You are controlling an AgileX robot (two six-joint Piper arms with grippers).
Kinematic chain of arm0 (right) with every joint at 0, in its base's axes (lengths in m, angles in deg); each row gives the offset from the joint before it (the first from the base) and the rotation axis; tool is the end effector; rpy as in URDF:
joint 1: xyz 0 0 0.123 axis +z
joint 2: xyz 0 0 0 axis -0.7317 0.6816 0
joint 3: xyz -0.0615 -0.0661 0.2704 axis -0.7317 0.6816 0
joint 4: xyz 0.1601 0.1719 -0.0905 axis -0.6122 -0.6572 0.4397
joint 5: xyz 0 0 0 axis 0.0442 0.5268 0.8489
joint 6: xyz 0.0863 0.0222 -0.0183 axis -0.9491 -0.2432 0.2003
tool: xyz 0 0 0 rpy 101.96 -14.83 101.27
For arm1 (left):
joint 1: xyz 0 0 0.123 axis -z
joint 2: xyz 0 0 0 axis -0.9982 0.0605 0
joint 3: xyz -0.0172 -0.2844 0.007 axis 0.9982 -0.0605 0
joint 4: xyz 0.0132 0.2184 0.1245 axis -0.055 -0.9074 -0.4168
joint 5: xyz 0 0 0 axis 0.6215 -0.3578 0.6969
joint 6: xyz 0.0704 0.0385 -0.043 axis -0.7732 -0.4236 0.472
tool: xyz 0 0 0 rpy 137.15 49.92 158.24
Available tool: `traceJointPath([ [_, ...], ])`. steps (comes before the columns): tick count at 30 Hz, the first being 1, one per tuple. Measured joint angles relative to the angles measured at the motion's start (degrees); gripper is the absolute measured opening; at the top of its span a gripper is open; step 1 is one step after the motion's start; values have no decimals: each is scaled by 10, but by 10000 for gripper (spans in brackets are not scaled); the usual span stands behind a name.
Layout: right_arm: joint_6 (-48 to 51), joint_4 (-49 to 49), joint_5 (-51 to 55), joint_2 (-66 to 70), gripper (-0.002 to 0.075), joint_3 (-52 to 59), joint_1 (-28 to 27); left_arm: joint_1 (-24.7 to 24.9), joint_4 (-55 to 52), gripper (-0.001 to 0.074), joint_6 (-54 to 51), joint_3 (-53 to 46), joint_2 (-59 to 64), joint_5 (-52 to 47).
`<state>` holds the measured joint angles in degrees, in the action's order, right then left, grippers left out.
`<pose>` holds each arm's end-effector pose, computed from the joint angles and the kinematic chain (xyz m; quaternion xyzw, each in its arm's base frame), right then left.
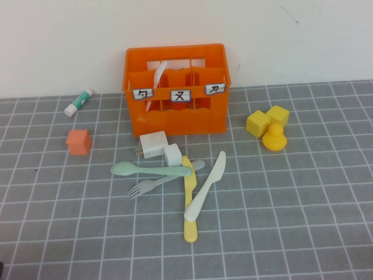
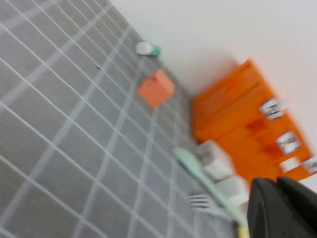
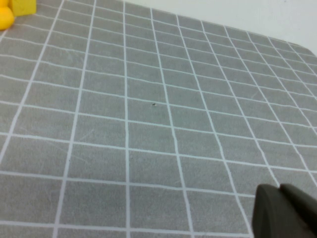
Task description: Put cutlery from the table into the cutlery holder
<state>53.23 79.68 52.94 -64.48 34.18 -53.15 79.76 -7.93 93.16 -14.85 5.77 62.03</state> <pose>0.0527 -0.0102 0.1755 -0.0559 0.7886 -0.1387 0.5964 0.0563 -0.0089 0.1871 -0.3188 0.6769 -0.3145 0.5841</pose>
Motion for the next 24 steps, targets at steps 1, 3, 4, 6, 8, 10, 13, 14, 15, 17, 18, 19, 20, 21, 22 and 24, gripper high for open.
traceJointPath([
  [1, 0, 0, 0, 0, -3, 0, 0, 0, 28, 0, 2, 0, 0, 3],
  [3, 0, 0, 0, 0, -3, 0, 0, 0, 45, 0, 5, 0, 0, 12],
  [4, 0, 0, 0, 0, -3, 0, 0, 0, 49, 0, 5, 0, 0, 20],
  [6, 0, 0, 0, 0, -3, 0, 0, 0, 53, 0, 6, 0, 0, 35],
  [8, 0, 0, 0, 0, -3, 0, 0, 0, 65, 0, 7, 0, 0, 45],
  [10, 0, 0, 0, 0, -3, 0, 0, 0, 86, 0, 7, 0, 0, 55],
  [13, 0, 0, 0, 0, -3, 0, 0, 0, 120, -1, 8, 0, 0, 63],
  [14, 0, 0, 0, 0, -3, 0, 0, 0, 131, -1, 8, 0, 0, 65],
  [15, 0, 0, 0, 0, -3, 0, 0, 0, 137, -1, 9, 0, 0, 69],
  [17, 0, 0, 0, 0, -3, 0, 0, 0, 147, -1, 10, 0, 0, 82],
  [18, 0, 0, 0, 0, -3, 0, 0, 0, 148, -1, 10, 0, 0, 87],
  [19, 0, 0, 0, 0, -3, 0, 0, 0, 150, -1, 10, 0, 0, 90],
  [20, 0, 0, 0, 0, -3, 0, 0, 0, 150, -1, 10, 0, 0, 88],
  [21, 0, 0, 0, 0, -3, 0, 0, 0, 149, -1, 6, 0, 0, 80],
  [22, 0, 0, 0, 0, -3, 0, 0, 0, 145, -1, -8, 3, 0, 59],
  [24, 0, 0, 0, 0, -3, 0, 0, 0, 131, -1, -66, 27, 0, -8],
])
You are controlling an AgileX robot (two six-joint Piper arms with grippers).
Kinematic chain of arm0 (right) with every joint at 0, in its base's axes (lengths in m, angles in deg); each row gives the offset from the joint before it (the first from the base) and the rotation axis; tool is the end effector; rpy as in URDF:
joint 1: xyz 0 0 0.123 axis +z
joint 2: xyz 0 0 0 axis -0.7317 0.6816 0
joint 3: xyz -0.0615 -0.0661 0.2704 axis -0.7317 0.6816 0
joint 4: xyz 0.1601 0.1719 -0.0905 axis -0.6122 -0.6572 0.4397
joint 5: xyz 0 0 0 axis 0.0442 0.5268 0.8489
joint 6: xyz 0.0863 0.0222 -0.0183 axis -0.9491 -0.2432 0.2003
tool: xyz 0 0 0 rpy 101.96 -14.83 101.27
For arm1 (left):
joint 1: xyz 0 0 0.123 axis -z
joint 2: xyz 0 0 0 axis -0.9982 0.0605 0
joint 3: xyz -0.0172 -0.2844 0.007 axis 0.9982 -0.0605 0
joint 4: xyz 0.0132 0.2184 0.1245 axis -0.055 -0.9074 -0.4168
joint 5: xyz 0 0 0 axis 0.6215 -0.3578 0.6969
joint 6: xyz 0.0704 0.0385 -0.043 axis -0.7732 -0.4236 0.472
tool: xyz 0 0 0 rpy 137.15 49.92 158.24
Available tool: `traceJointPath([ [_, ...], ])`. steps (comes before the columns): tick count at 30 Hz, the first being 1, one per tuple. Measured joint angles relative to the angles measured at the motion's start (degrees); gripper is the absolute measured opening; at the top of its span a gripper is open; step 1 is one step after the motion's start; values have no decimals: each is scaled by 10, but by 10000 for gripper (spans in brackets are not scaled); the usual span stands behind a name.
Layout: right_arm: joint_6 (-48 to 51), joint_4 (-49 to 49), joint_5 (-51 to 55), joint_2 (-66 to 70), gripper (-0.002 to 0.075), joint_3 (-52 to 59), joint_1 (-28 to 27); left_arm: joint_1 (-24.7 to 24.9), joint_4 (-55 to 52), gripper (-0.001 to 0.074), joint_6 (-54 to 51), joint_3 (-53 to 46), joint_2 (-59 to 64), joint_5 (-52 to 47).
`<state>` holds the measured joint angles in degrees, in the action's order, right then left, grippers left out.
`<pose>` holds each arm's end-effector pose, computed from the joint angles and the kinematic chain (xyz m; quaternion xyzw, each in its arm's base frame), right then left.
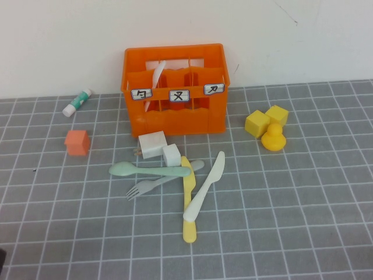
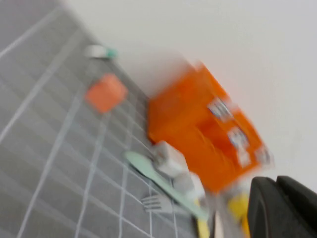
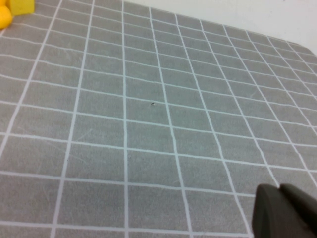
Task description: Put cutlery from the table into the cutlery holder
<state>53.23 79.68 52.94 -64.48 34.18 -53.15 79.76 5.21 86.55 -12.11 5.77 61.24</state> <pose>0.0527 -0.0102 0.1755 -0.0559 0.7886 -0.1387 0.5964 0.0544 -0.0137 0.2065 -0.3236 0.6435 -0.3737 0.5845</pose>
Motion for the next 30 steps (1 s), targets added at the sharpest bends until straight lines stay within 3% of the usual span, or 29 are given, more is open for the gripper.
traceJointPath([
  [5, 0, 0, 0, 0, -3, 0, 0, 1, -53, -1, -223, 154, 71, -126],
  [8, 0, 0, 0, 0, -3, 0, 0, 15, -113, -1, -284, 254, 148, -192],
  [15, 0, 0, 0, 0, -3, 0, 0, 67, -278, -1, -332, 435, 332, -362],
  [20, 0, 0, 0, 0, -3, 0, 0, 111, -334, -1, -340, 526, 486, -451],
  [30, 0, 0, 0, 0, -3, 0, 0, 266, -455, 0, -298, 667, 765, -468],
])
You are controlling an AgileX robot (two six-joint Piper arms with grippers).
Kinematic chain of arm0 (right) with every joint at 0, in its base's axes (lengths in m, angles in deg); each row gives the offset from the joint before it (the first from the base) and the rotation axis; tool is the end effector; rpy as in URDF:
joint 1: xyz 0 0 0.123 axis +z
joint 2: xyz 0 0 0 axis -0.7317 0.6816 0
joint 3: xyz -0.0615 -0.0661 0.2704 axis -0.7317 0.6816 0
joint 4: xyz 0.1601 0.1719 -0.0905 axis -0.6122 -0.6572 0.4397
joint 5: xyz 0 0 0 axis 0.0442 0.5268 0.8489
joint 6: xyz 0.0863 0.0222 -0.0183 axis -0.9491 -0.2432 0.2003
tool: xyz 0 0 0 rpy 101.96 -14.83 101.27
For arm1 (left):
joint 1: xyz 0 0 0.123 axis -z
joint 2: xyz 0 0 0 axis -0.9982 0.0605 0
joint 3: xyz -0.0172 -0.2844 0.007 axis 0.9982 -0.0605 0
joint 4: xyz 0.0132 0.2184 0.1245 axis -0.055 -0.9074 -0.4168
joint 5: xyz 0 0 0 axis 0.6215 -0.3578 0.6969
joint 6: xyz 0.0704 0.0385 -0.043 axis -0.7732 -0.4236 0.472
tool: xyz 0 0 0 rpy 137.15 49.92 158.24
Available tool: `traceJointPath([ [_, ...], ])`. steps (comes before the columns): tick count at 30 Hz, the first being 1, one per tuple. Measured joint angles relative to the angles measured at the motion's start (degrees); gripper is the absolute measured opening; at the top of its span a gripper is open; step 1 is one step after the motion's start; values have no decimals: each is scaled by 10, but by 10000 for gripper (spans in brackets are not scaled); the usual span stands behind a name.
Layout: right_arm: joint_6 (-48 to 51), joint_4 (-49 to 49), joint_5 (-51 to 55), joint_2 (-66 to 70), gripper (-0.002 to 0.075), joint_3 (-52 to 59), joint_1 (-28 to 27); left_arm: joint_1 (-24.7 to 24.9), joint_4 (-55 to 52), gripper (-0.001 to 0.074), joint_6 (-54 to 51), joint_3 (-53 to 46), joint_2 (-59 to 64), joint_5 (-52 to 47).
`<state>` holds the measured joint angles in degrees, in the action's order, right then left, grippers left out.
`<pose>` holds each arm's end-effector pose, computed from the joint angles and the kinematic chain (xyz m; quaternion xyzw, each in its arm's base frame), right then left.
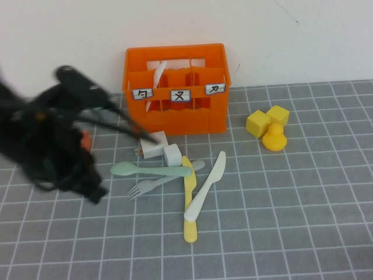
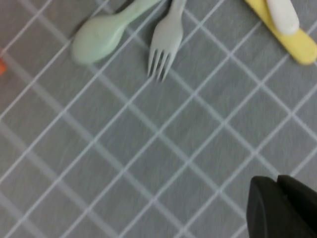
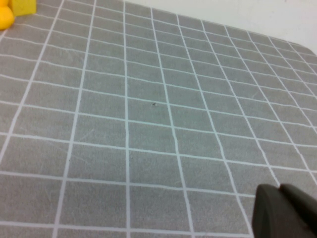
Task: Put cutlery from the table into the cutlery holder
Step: Pick up the knife
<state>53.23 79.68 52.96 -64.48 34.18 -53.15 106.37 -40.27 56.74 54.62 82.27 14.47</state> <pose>0.0527 -0.0102 0.1755 -0.0559 0.7888 -0.1387 0.5962 0.2383 -0.1006 0.3335 0.3524 0.9074 -0.0720 0.2172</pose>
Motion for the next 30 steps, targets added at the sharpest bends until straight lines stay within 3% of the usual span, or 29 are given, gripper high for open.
traceJointPath([
  [4, 0, 0, 0, 0, -3, 0, 0, 50, -18, 57, 39, 81, 103, -23],
  [10, 0, 0, 0, 0, -3, 0, 0, 111, -41, 332, 72, 192, 244, -44],
  [12, 0, 0, 0, 0, -3, 0, 0, 134, -50, 375, 81, 227, 284, -44],
  [17, 0, 0, 0, 0, -3, 0, 0, 170, -71, 405, 123, 303, 377, -44],
  [30, 0, -1, 0, 0, -3, 0, 0, 176, -66, 398, 141, 383, 494, -33],
])
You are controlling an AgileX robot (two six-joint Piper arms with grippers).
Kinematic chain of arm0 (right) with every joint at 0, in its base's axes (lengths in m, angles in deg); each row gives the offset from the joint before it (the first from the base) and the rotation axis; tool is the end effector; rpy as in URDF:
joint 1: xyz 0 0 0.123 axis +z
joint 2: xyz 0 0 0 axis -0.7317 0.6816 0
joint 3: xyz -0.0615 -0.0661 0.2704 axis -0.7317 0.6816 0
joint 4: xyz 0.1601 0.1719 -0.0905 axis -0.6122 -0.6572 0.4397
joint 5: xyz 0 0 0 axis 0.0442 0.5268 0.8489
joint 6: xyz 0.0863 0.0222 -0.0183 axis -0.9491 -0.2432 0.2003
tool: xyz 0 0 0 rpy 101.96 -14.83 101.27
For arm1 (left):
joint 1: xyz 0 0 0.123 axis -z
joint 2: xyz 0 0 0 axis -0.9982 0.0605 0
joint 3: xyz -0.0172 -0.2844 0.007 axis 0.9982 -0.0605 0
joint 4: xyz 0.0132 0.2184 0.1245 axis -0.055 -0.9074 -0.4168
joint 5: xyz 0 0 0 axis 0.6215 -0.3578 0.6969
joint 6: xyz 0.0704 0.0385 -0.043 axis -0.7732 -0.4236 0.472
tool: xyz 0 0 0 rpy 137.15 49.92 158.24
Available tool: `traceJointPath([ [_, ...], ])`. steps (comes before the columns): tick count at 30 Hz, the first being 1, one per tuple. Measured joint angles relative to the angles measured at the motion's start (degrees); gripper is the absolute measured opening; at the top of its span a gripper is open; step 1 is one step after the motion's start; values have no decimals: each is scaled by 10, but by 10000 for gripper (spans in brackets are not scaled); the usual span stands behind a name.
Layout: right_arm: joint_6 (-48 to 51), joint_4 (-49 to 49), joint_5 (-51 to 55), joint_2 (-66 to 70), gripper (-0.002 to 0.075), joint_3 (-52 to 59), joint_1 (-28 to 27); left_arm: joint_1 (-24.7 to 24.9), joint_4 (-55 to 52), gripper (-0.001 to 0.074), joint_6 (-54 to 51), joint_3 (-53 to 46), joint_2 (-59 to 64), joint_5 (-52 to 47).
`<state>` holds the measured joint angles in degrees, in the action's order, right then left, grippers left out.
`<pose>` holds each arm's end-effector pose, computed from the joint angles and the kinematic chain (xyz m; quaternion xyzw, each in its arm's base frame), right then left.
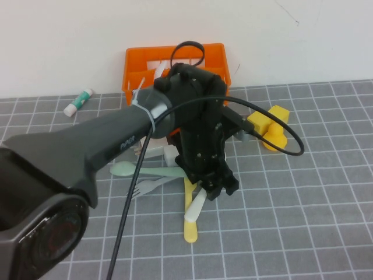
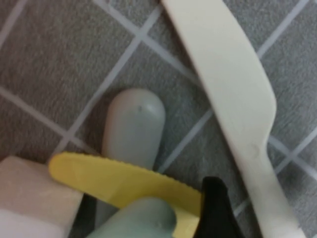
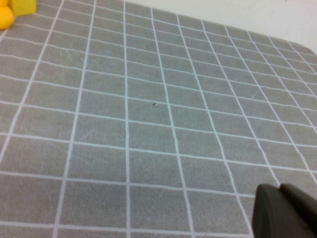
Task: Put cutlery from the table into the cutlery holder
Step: Pick up the knife, then place the knife on the box
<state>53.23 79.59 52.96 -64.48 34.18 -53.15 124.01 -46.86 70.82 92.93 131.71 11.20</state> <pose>0.0527 -0.0102 0.1755 -0.0554 0.7888 -0.1381 0.5964 0.3620 -0.2834 0.2016 0.4018 0.9109 -0.0461 0.0818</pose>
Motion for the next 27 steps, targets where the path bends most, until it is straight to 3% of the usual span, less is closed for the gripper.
traceJointPath([
  [5, 0, 0, 0, 0, -3, 0, 0, 2, 0, 396, 0, 5, 13, 13],
  [8, 0, 0, 0, 0, -3, 0, 0, 2, -2, 358, 3, 6, 15, 18],
  [14, 0, 0, 0, 0, -3, 0, 0, 2, -9, 92, 7, 6, 15, 21],
  [22, 0, 0, 0, 0, -3, 0, 0, 2, -9, 85, 12, 19, 14, -18],
  [27, 0, 0, 0, 0, -3, 0, 0, 2, -12, 85, 11, 19, -51, -26],
])
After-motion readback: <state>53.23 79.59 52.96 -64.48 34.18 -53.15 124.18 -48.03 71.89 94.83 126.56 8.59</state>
